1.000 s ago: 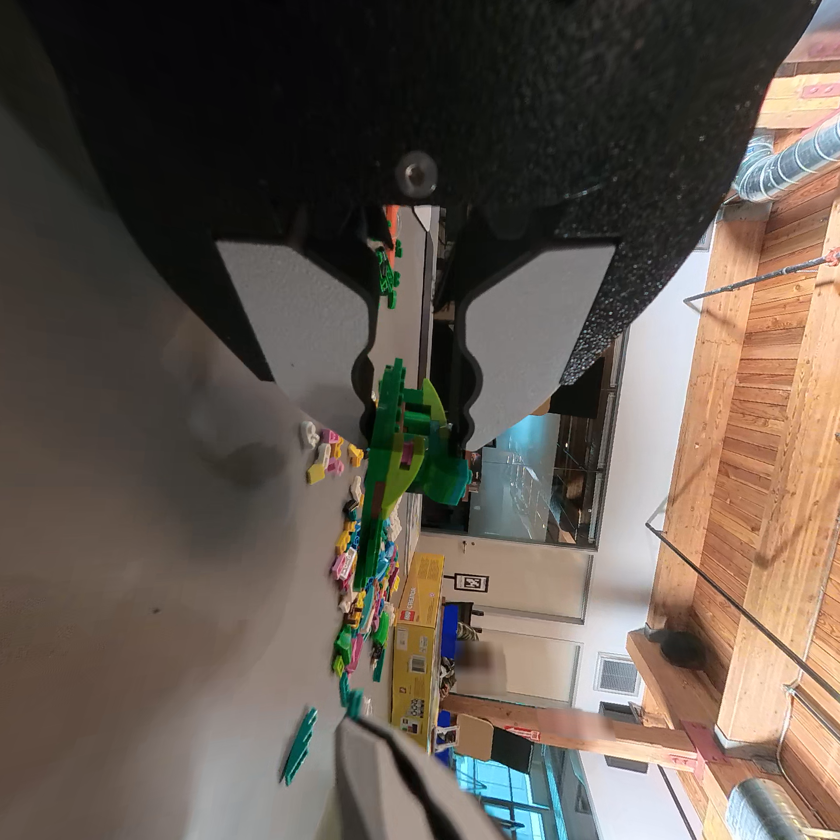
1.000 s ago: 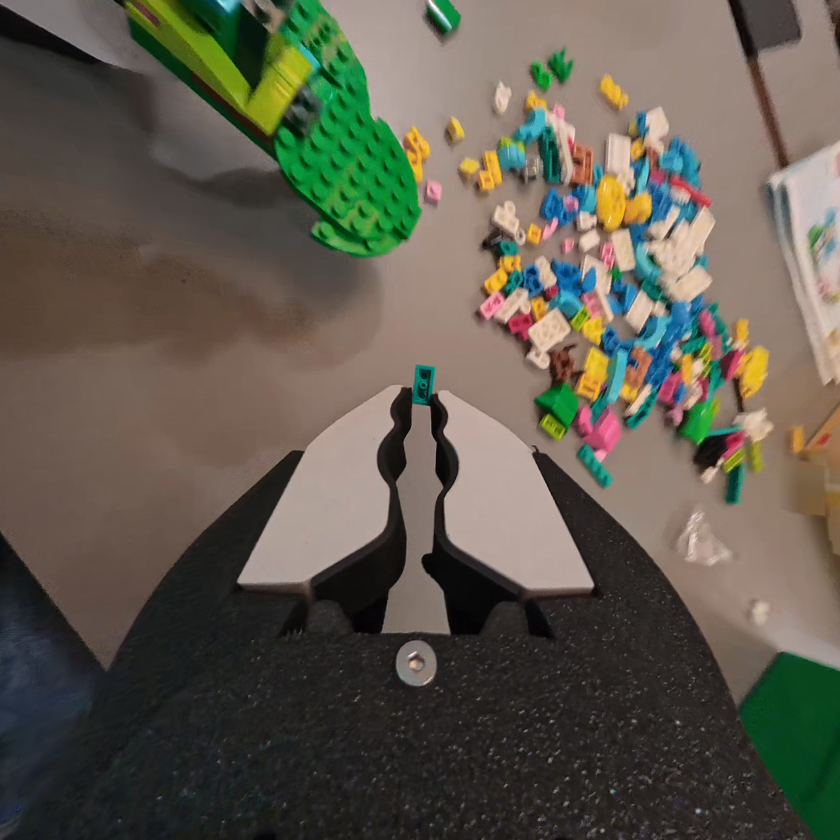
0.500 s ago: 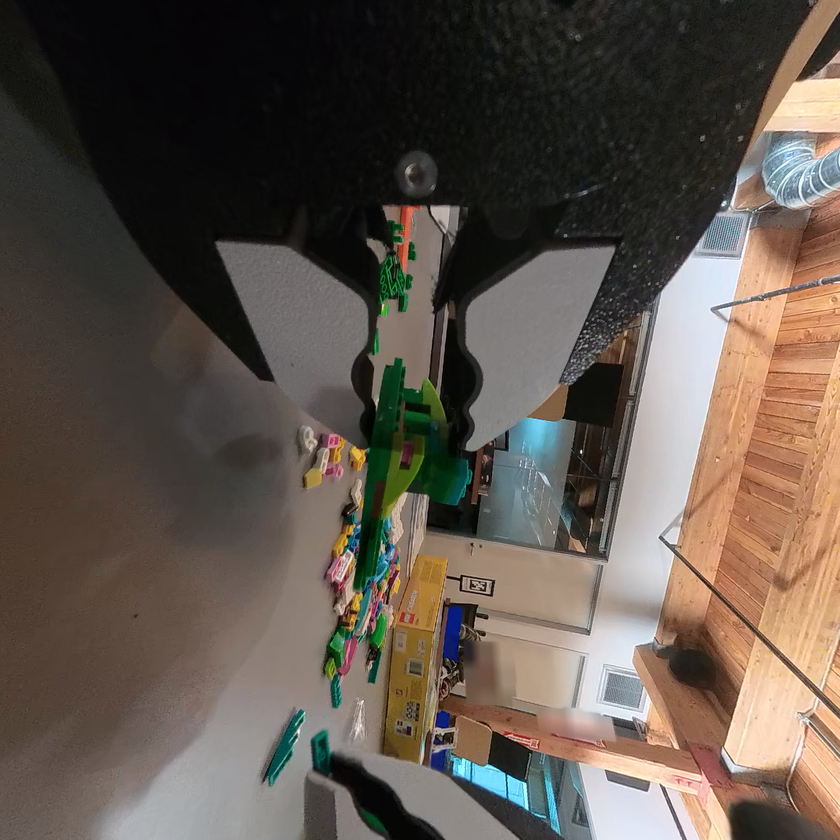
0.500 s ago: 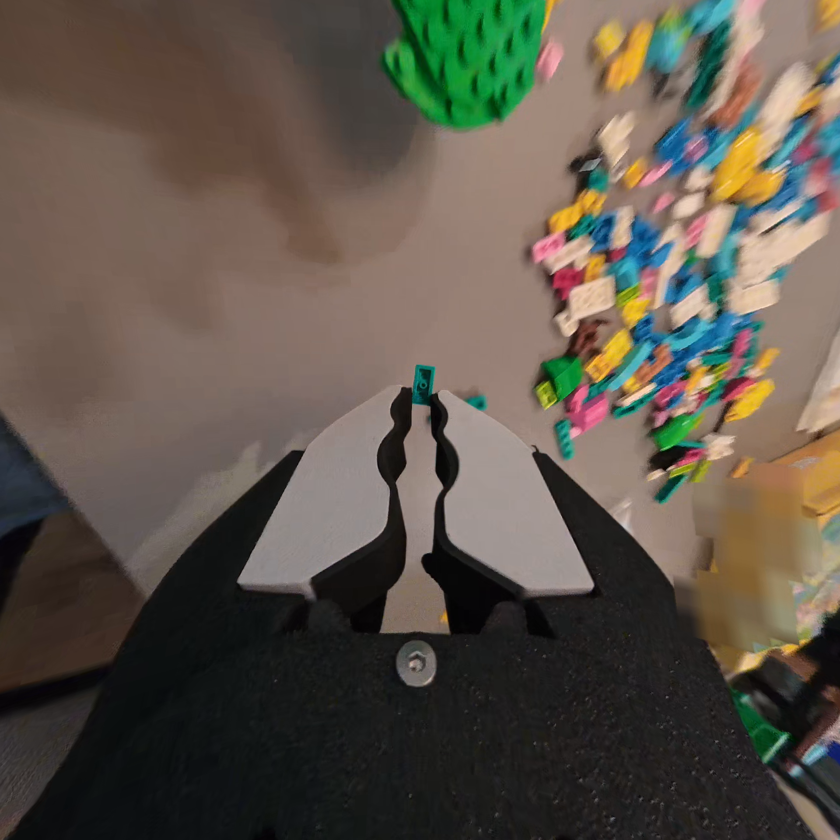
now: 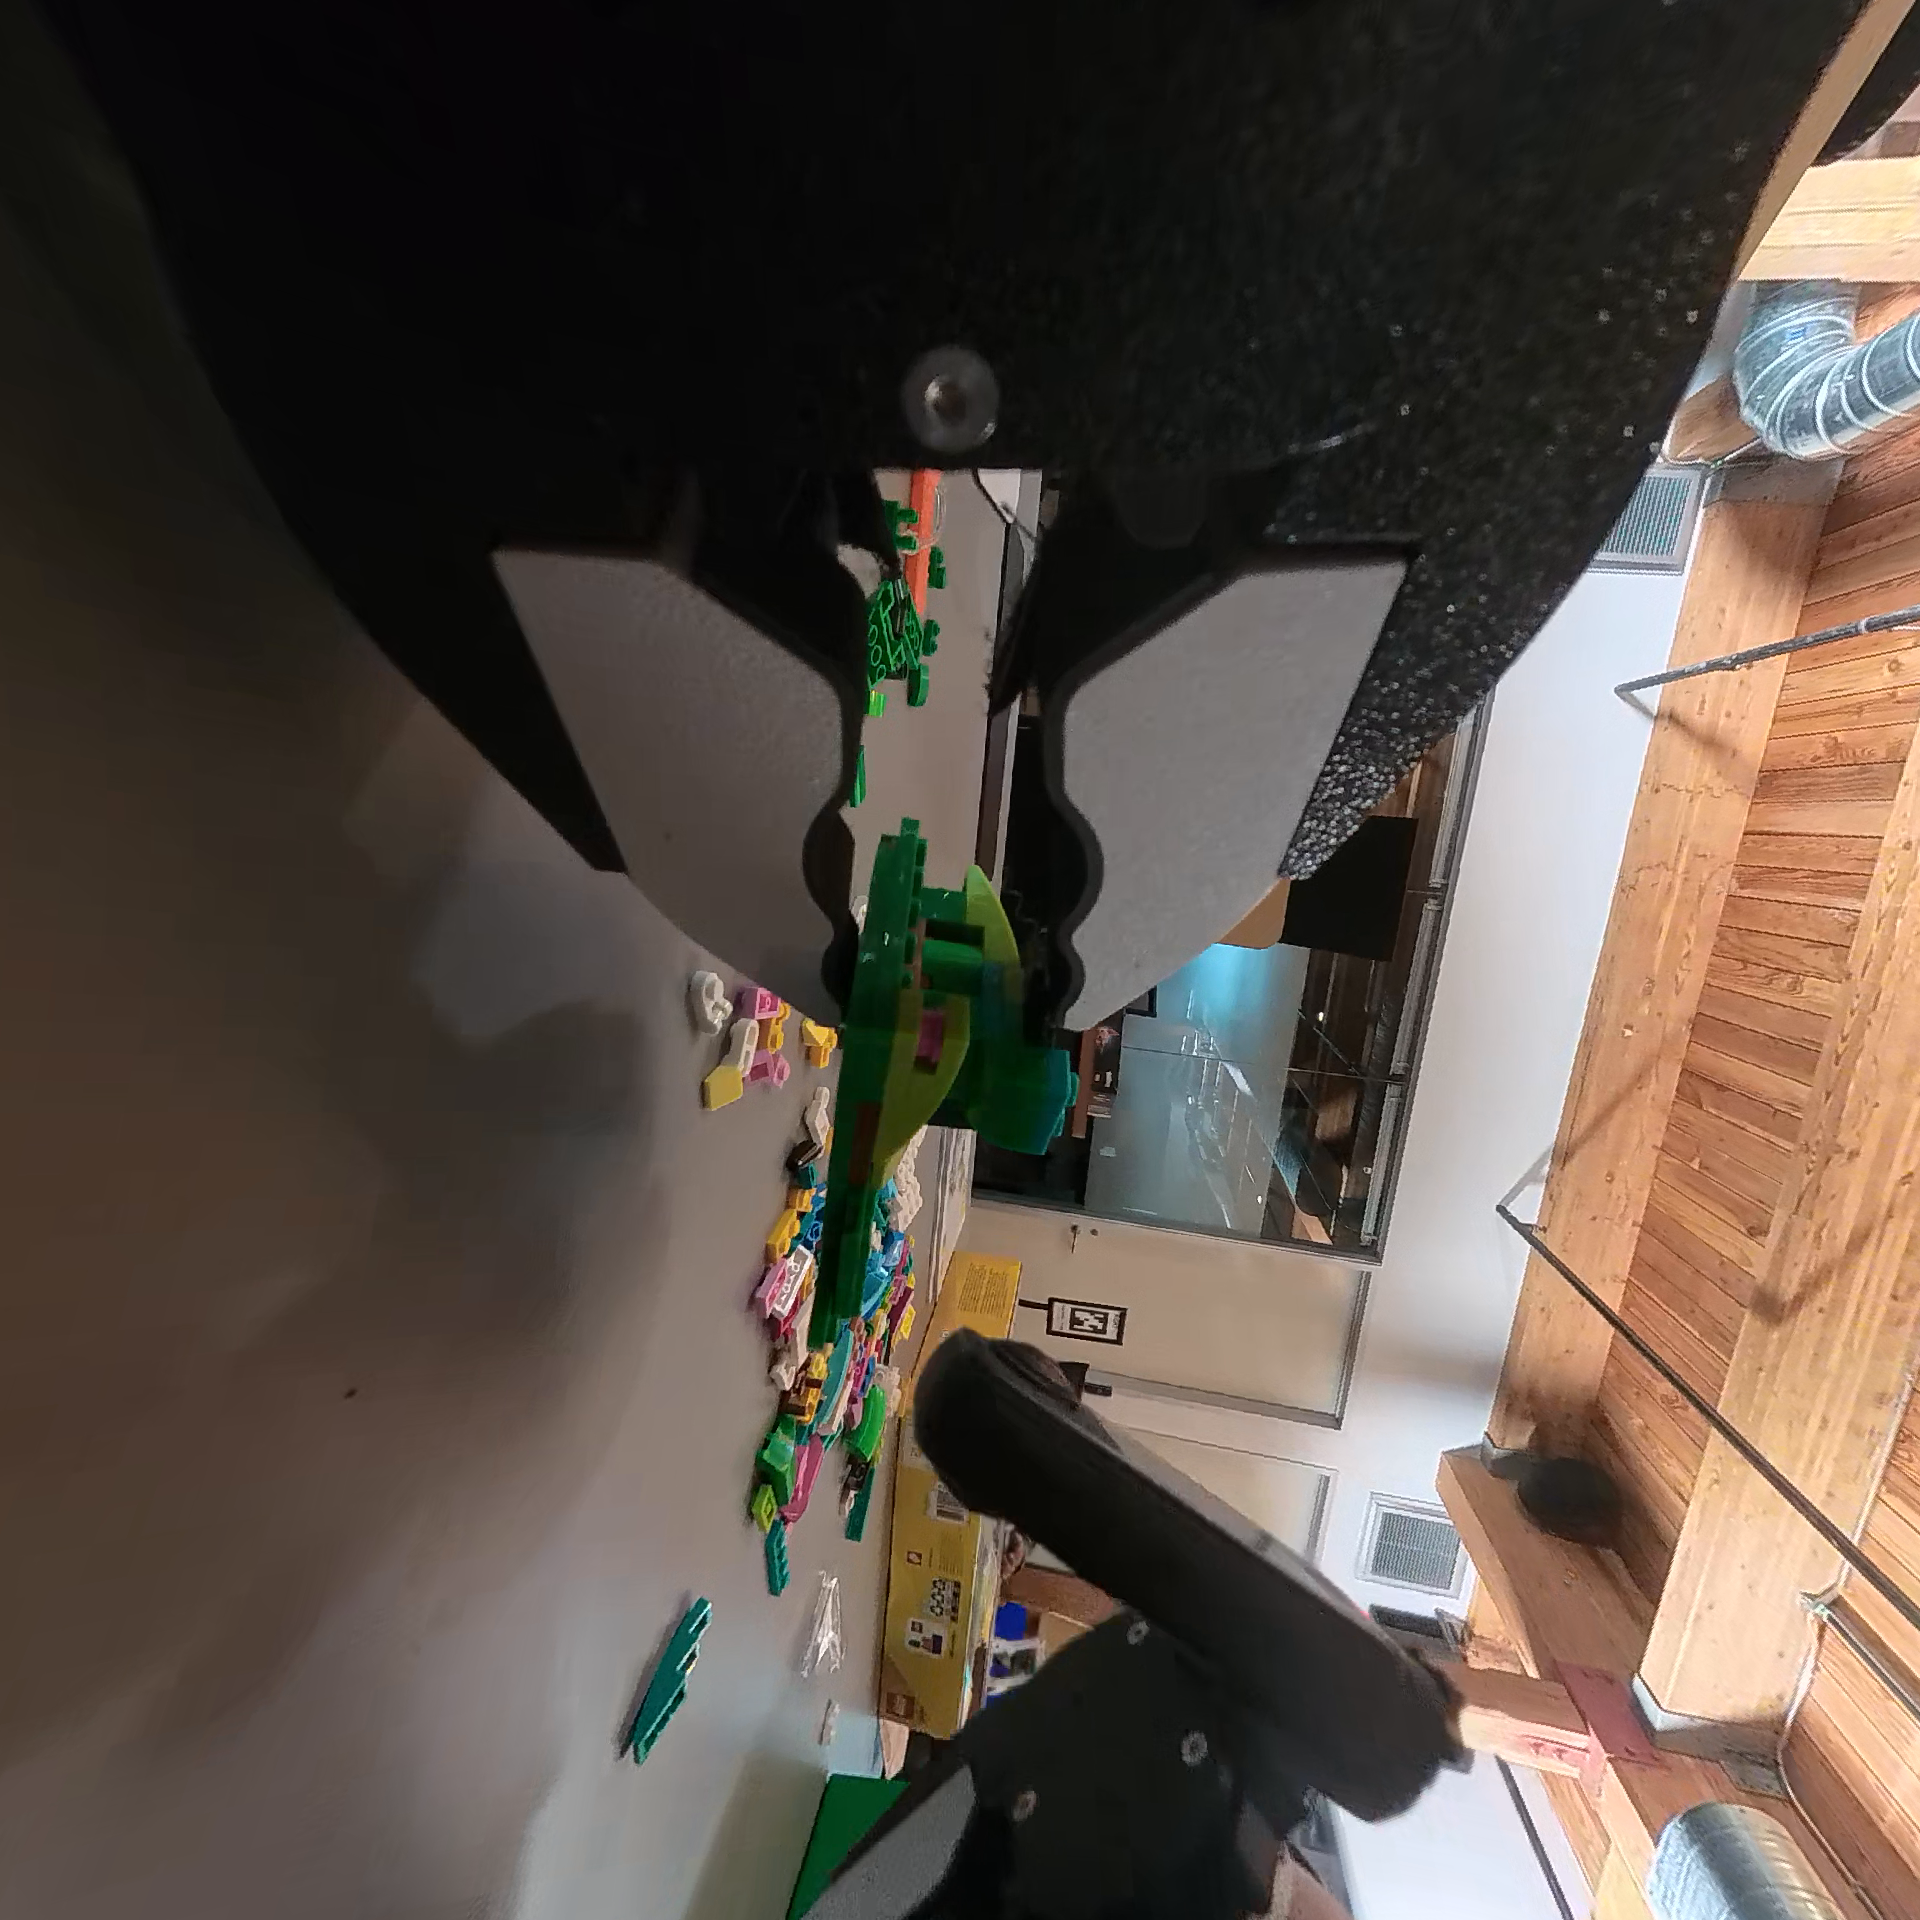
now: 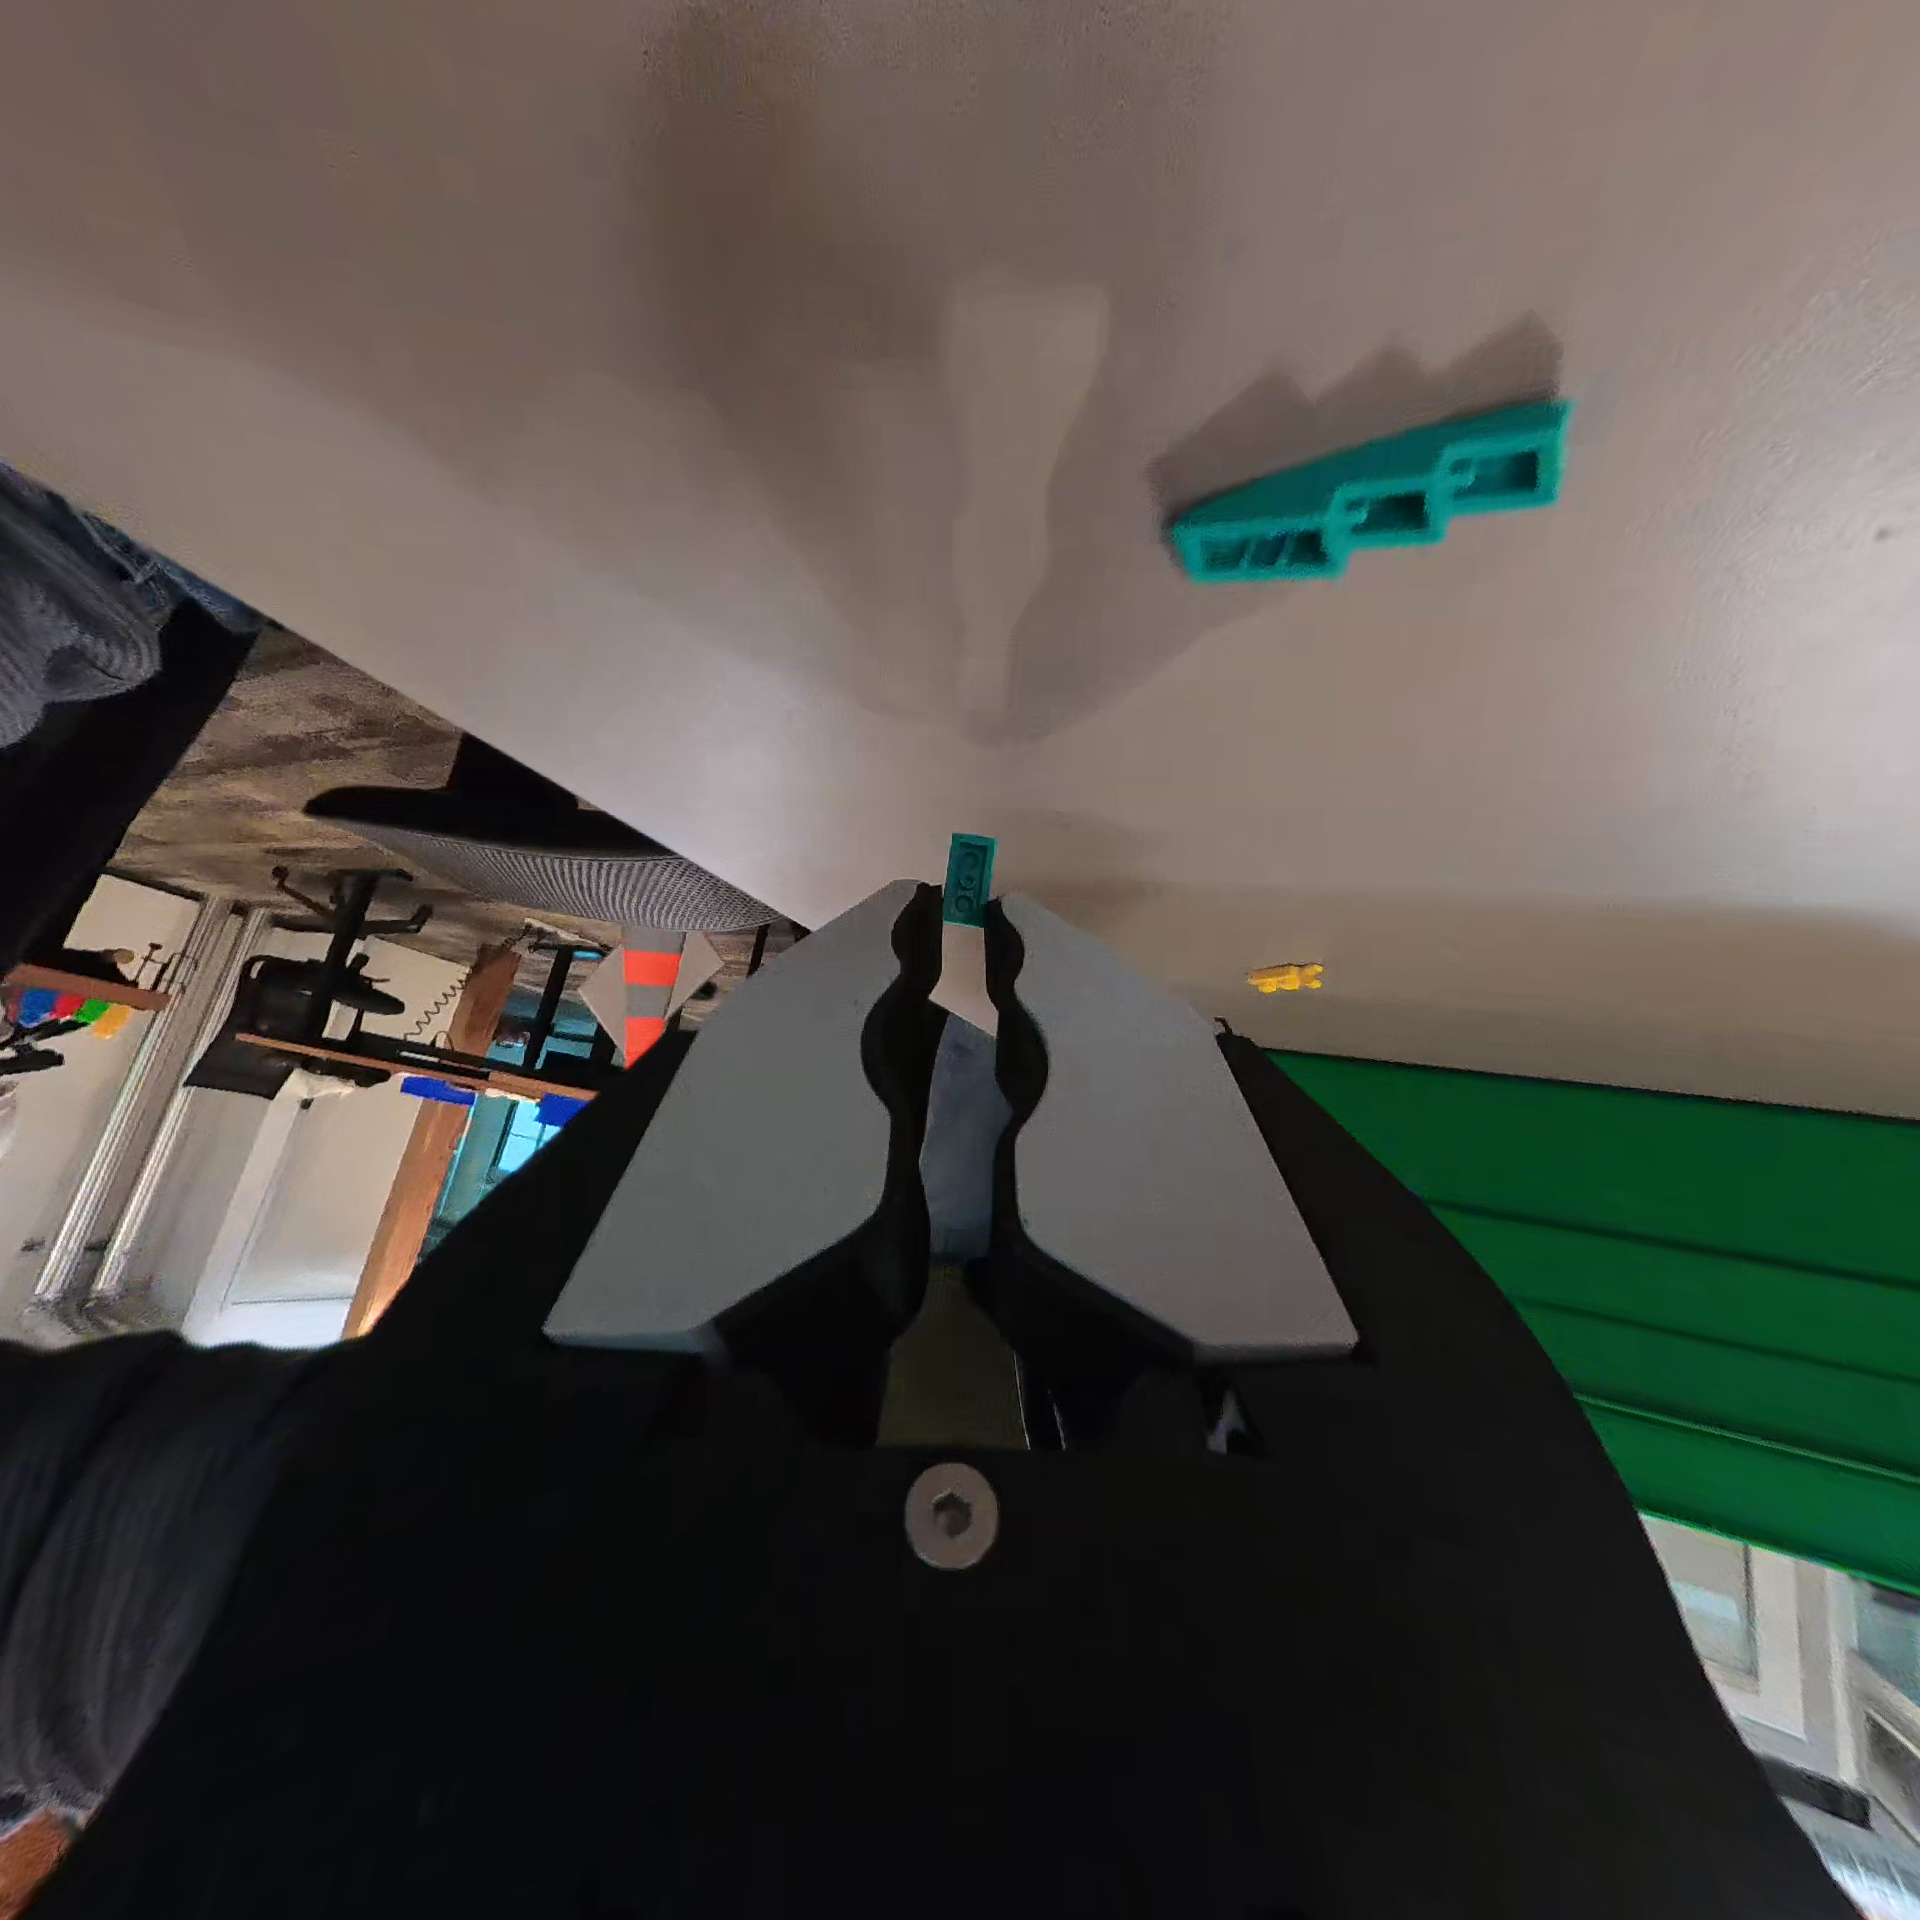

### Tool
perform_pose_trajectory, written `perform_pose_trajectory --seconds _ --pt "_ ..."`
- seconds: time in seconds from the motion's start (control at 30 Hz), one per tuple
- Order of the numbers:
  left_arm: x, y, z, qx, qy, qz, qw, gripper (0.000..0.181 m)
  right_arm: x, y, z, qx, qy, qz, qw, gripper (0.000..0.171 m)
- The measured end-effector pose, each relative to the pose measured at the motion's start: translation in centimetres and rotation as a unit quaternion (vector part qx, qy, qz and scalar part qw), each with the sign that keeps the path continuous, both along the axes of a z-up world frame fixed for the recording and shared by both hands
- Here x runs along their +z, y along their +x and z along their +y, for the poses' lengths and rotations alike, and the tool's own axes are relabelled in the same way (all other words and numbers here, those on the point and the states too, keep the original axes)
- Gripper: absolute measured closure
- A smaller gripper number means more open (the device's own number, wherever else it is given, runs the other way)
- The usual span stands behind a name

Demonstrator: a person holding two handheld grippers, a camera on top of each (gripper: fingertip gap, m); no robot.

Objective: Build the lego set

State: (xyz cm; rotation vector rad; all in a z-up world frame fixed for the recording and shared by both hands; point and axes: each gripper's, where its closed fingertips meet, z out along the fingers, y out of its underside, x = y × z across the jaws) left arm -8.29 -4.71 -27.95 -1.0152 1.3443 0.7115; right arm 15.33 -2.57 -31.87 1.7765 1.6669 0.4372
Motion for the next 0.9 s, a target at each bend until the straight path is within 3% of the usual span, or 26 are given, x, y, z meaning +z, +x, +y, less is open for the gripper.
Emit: perform_pose_trajectory --seconds 0.73,0.9 --pt "-0.6 0.3 0.0 -0.003 -0.008 0.013 1.0 0.147 -2.0 -3.8 1.3 0.022 0.007 0.063 0.998 0.165" --pt "-0.7 0.3 0.0 -0.003 -0.01 0.014 1.0 0.147 -2.0 -4.1 1.4 0.022 0.029 0.102 0.994 0.15"
